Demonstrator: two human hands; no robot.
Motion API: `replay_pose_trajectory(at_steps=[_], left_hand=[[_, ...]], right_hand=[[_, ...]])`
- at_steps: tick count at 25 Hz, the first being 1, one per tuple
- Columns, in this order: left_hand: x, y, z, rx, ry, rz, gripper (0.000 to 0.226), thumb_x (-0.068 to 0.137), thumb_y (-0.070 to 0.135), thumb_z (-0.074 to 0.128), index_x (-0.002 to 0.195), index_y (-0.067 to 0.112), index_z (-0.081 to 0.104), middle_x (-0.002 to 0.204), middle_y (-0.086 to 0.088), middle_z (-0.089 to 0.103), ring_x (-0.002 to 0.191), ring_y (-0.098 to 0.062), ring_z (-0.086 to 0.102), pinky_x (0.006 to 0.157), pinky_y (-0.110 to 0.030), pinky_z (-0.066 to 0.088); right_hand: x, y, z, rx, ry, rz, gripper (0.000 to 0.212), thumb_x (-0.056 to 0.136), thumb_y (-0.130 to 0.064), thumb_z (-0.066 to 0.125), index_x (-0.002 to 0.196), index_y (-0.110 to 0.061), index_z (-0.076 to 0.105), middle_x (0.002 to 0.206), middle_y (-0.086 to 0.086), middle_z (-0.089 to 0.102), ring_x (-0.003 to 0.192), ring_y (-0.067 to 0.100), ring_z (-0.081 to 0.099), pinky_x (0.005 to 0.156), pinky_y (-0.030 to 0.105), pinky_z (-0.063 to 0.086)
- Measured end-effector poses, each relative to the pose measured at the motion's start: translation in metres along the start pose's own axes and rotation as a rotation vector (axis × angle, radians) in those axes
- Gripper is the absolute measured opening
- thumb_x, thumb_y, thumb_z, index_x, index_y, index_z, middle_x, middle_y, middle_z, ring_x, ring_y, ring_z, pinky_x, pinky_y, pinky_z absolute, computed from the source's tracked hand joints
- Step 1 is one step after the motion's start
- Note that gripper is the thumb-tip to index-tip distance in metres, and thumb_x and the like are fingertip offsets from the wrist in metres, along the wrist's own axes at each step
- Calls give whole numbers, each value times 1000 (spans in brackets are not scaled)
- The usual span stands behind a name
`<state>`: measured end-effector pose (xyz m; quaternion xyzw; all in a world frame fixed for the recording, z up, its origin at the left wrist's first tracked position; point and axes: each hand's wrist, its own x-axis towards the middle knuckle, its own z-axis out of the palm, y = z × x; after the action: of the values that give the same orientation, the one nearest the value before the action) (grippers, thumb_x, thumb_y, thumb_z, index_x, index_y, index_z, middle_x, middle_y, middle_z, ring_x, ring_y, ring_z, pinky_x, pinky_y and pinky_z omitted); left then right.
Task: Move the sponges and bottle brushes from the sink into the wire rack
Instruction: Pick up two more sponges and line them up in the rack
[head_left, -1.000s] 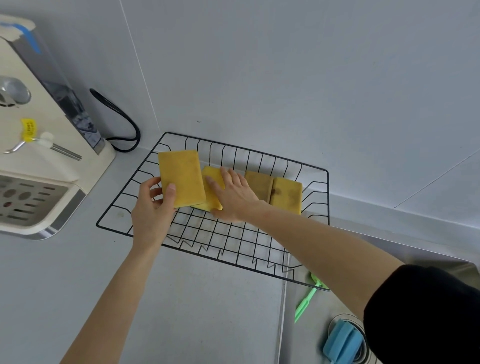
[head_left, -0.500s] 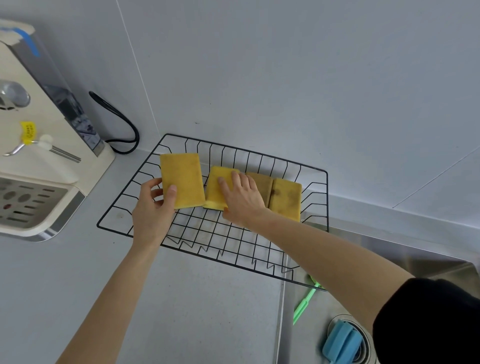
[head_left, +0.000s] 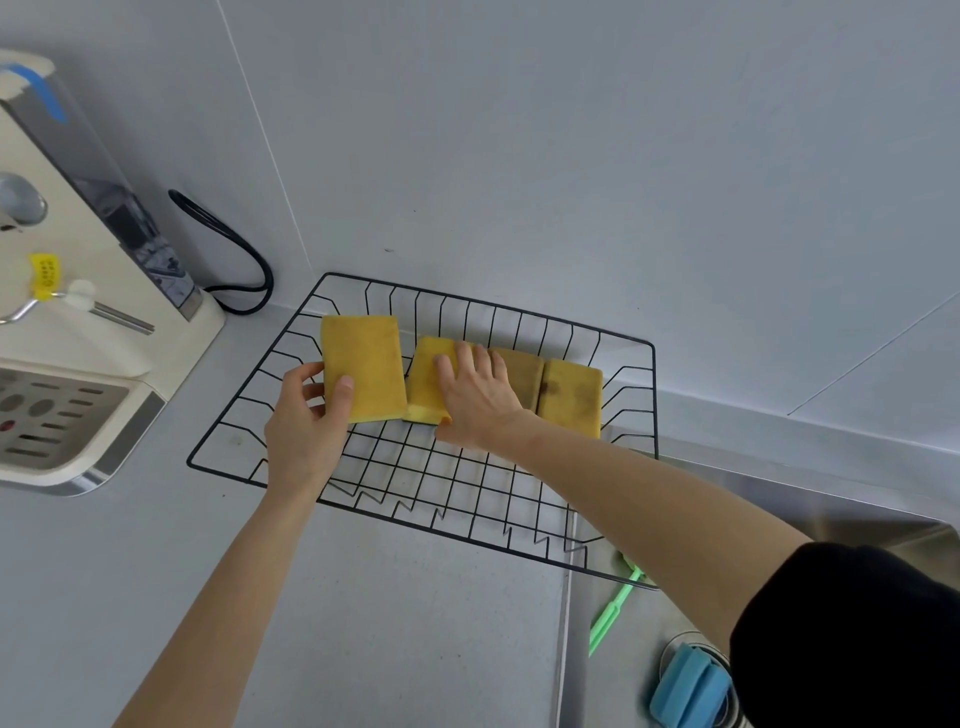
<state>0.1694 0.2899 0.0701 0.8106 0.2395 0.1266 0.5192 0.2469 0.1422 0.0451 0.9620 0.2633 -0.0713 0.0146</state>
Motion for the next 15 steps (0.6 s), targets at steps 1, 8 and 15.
replay_pose_trajectory(at_steps=[1, 8, 15], left_hand=[[-1, -1, 0, 7, 8, 9, 43, 88, 32, 51, 124, 11, 42, 123, -17, 54, 99, -27, 55, 88, -50, 51], [0, -3, 1, 22, 27, 21, 43, 88, 31, 51, 124, 10, 43, 123, -18, 54, 100, -26, 55, 85, -45, 52], [19, -1, 4, 77, -26, -9, 43, 89, 30, 49, 126, 10, 41, 125, -17, 53, 104, -33, 57, 92, -50, 49]], right_hand=[[0, 0, 0, -2, 5, -6, 74, 77, -36, 66, 133, -7, 28, 145, 25, 23, 135, 47, 21, 113, 55, 22], [6, 2, -4, 56, -82, 9, 78, 78, -39, 65, 136, -10, 23, 151, 27, 10, 140, 47, 9, 116, 55, 9], [2, 12, -1, 90, -10, 44, 78, 75, -40, 68, 135, -13, 27, 145, 22, 23, 138, 40, 19, 116, 54, 12]])
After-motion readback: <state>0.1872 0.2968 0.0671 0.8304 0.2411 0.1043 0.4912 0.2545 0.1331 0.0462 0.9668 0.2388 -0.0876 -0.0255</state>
